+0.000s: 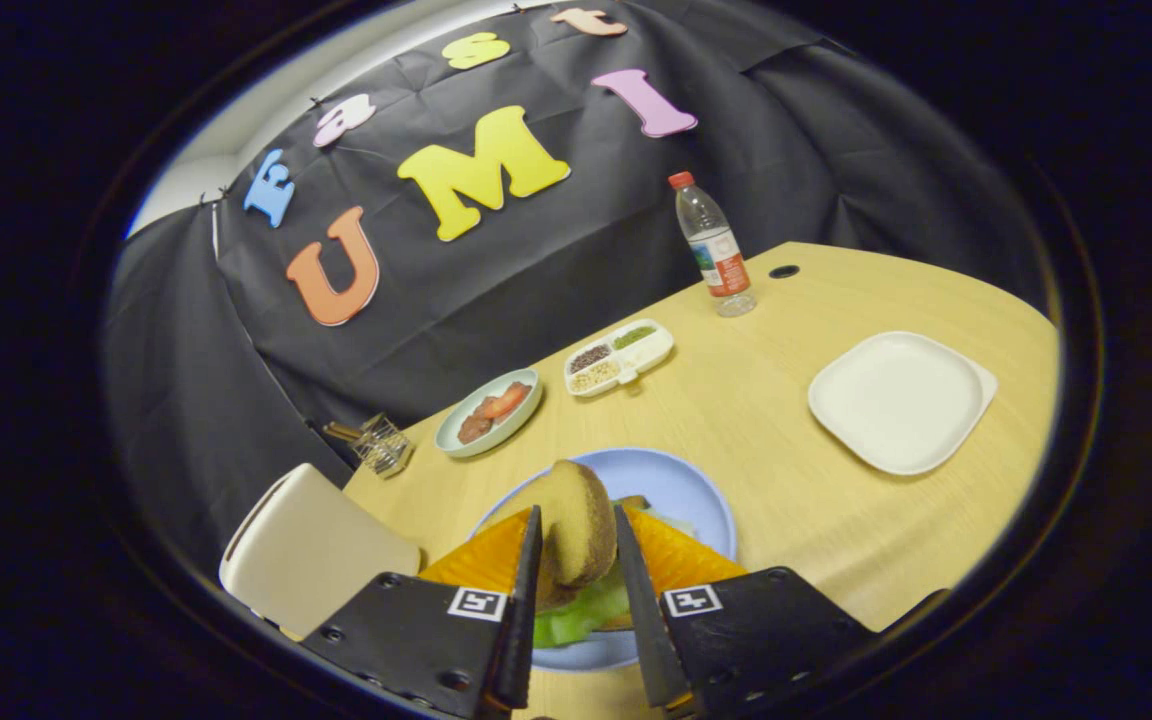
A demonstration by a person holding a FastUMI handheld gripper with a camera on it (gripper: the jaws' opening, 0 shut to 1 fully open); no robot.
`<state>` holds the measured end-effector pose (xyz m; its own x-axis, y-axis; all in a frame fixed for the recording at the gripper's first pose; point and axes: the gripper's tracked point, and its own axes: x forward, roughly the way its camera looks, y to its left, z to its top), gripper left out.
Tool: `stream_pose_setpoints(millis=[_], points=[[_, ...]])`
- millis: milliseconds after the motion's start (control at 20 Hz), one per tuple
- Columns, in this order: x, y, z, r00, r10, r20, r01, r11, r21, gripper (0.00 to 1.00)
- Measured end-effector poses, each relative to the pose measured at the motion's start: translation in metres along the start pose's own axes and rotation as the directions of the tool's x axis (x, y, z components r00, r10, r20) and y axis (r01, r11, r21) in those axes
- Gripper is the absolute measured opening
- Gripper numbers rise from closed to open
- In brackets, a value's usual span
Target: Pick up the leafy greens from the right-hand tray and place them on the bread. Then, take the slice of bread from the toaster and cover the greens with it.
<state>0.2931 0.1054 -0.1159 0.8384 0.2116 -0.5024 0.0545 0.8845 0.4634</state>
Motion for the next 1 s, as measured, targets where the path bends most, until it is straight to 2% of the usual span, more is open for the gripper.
stream_pose_setpoints(millis=[150,350,500,750,1000], points=[[-0.012,-0.007,0.007,1.000,-0.002,0.016,0.002,1.000,-0.015,0.65],[-0.055,0.000,0.032,0.991,-0.024,0.131,0.047,0.983,-0.177,0.92],[-0.095,0.011,0.039,0.982,-0.047,0.185,0.095,0.960,-0.265,0.96],[-0.154,0.028,0.006,0.986,-0.016,0.168,0.076,0.932,-0.355,0.96],[-0.203,0.018,-0.020,0.977,-0.035,0.209,0.119,0.908,-0.402,0.96]])
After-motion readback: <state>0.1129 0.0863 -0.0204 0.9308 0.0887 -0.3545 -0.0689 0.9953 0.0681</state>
